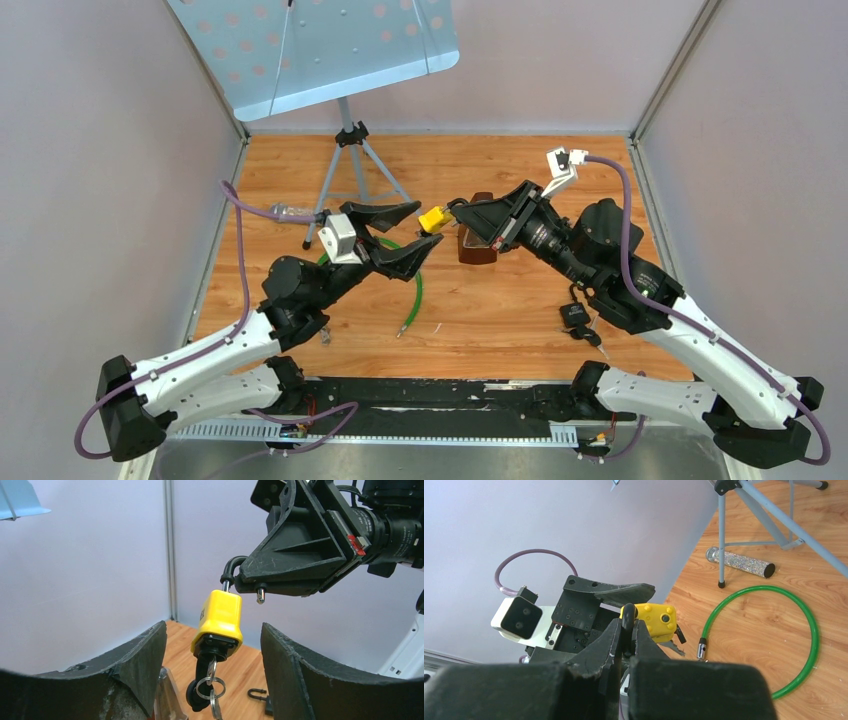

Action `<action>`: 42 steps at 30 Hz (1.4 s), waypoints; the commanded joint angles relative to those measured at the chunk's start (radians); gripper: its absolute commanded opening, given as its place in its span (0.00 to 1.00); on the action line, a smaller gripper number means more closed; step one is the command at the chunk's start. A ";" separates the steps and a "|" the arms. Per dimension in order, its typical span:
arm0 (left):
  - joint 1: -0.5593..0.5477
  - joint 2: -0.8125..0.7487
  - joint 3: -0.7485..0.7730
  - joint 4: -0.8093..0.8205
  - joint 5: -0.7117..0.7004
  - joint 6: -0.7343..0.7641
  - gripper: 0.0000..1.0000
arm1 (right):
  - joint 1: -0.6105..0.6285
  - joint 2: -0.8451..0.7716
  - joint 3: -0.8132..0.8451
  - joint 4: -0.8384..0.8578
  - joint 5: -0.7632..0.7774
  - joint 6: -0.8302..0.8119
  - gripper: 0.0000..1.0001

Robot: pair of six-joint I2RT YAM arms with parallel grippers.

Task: Lock with the key
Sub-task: Lock the lock.

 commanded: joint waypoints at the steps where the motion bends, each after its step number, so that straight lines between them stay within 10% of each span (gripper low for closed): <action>1: -0.005 0.014 0.028 0.066 0.007 0.021 0.70 | 0.001 -0.021 0.055 0.115 0.003 0.043 0.00; 19: -0.005 0.042 0.155 -0.176 0.045 -0.020 0.50 | -0.015 -0.021 0.029 0.142 -0.045 0.096 0.00; 26: -0.004 0.055 0.173 -0.210 0.059 -0.029 0.01 | -0.024 -0.024 0.010 0.143 -0.054 0.098 0.00; 28: -0.004 0.053 0.172 -0.212 0.056 -0.042 0.00 | -0.024 -0.025 -0.003 0.136 -0.054 0.067 0.00; 42: 0.001 -0.002 0.282 -0.767 0.284 -0.128 0.00 | -0.041 -0.166 -0.189 -0.045 -0.157 -0.387 0.58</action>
